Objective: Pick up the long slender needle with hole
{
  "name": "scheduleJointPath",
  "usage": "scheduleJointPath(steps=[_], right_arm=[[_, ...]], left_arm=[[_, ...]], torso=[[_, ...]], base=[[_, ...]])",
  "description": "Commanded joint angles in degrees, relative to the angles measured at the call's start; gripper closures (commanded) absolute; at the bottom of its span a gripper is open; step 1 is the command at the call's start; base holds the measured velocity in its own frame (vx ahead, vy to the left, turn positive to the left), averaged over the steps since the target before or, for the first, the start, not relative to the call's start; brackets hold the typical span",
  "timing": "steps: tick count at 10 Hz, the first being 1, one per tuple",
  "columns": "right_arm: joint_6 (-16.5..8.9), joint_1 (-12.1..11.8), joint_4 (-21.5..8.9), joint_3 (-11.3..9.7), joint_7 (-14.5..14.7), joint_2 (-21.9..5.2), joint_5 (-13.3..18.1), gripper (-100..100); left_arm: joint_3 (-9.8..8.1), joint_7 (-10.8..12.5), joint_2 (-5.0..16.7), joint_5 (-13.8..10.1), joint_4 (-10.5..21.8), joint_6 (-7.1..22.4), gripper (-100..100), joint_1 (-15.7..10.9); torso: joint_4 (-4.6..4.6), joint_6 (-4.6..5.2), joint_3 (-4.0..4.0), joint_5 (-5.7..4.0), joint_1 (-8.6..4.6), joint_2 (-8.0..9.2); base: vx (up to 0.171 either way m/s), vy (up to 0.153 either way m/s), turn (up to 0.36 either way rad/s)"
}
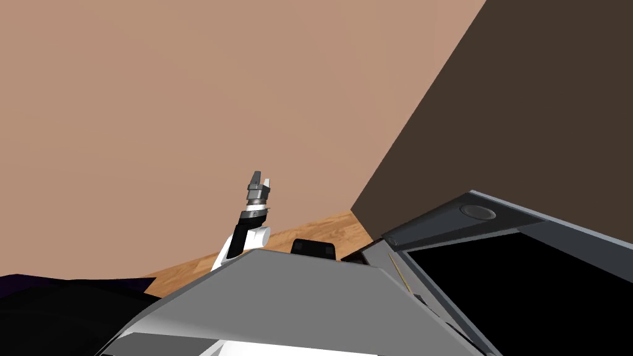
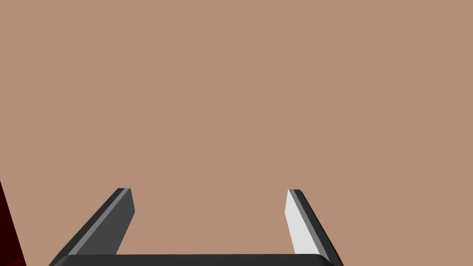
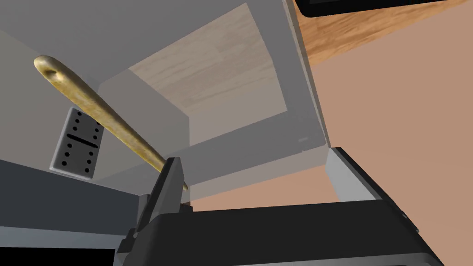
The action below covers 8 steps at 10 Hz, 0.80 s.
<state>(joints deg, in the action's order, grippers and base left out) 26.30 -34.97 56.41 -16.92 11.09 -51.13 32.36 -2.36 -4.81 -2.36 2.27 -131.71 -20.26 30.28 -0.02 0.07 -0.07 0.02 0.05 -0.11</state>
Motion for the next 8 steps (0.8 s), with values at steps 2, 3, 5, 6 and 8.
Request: scheduleJointPath(steps=[2,3,5,6,8], right_arm=[[0.0,0.5,-4.2,-1.4,0.5,-0.4,1.5,-100],[0.0,0.5,-4.7,-1.4,0.5,-0.4,1.5,-100],[0.1,1.2,-8.6,-2.5,0.9,-0.1,2.8,-100],[0.1,1.2,-8.6,-2.5,0.9,-0.1,2.8,-100],[0.2,1.8,-11.5,-3.5,1.2,0.6,3.7,-100]], left_arm=[[0.0,0.0,0.0,0.0,0.0,0.0,0,0.0],[0.0,0.0,0.0,0.0,0.0,0.0,0,0.0],[0.0,0.0,0.0,0.0,0.0,0.0,0,0.0],[0.0,0.0,0.0,0.0,0.0,0.0,0,0.0],[0.0,0.0,0.0,0.0,0.0,0.0,0,0.0]], torso=[[0.0,-0.02,-0.01,0.0,-0.04,-0.03],[-0.02,-0.03,-0.05,0.0,-0.07,-0.1],[-0.03,-0.03,-0.1,-0.02,-0.09,-0.17],[-0.04,-0.03,-0.11,-0.02,-0.14,-0.19],[-0.01,-0.01,-0.02,-0.02,-0.1,-0.04]], base=[[0.075,-0.025,0.164],[0.085,-0.032,0.062],[0.102,-0.042,0.143],[0.064,-0.046,0.054],[0.064,-0.041,0.102]])
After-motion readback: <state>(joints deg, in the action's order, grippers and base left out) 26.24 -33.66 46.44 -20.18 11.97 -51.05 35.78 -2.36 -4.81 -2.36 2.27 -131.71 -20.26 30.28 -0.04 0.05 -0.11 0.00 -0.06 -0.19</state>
